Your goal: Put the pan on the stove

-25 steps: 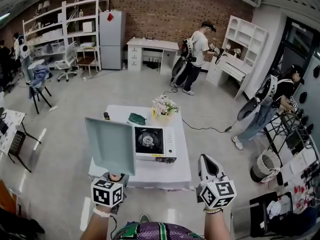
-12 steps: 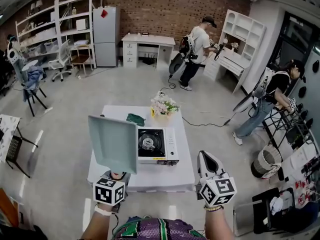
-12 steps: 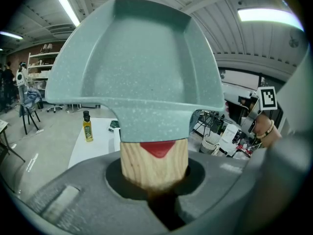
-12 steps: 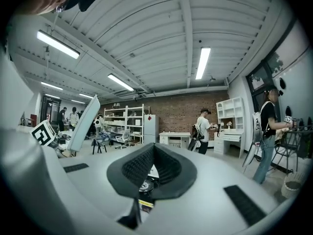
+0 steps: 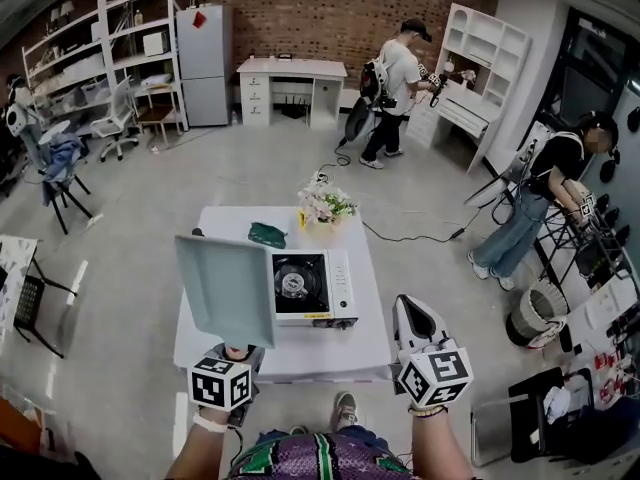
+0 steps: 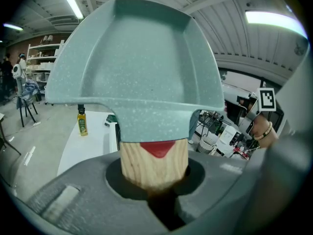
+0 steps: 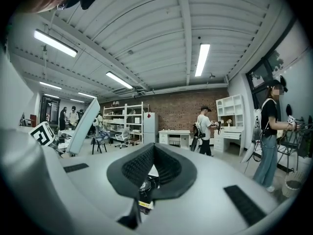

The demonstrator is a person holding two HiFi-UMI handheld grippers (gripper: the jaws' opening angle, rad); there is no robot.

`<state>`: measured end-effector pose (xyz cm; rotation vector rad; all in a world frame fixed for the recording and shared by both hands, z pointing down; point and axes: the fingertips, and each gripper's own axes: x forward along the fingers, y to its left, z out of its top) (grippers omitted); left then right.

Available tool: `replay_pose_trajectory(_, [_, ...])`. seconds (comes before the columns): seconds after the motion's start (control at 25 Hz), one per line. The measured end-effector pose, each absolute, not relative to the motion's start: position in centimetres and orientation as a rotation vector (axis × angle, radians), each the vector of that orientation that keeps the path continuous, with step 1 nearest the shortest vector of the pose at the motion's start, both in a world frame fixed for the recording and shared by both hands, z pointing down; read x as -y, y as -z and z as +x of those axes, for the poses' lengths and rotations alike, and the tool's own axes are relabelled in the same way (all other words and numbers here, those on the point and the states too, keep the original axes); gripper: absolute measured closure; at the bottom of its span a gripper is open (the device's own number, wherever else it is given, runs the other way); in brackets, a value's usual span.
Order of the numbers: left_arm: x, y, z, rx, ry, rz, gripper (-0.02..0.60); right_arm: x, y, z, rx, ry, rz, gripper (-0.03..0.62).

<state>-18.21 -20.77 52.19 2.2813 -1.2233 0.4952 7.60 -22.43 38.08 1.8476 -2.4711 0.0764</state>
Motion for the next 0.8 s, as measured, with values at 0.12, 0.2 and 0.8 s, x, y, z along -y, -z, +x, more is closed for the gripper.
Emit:
replay_pose_trajectory(0.12, [21.4, -52.4, -17.2, 1.236, -0.492, 2.259, 0.508, 24.1, -38.7, 8.4, 2.507, -0.105, 1.823, 0.592])
replay_pose_trajectory(0.2, [21.7, -52.5, -16.6, 1.254, -0.492, 2.245, 0.508, 25.3, -38.9, 8.5, 2.543, -0.108, 1.789, 0.592])
replay_pose_trajectory(0.8, [24.9, -53.0, -12.9, 1.329, -0.475, 2.14, 0.508, 32.9, -38.1, 9.0, 2.706, -0.086, 1.569, 0.592])
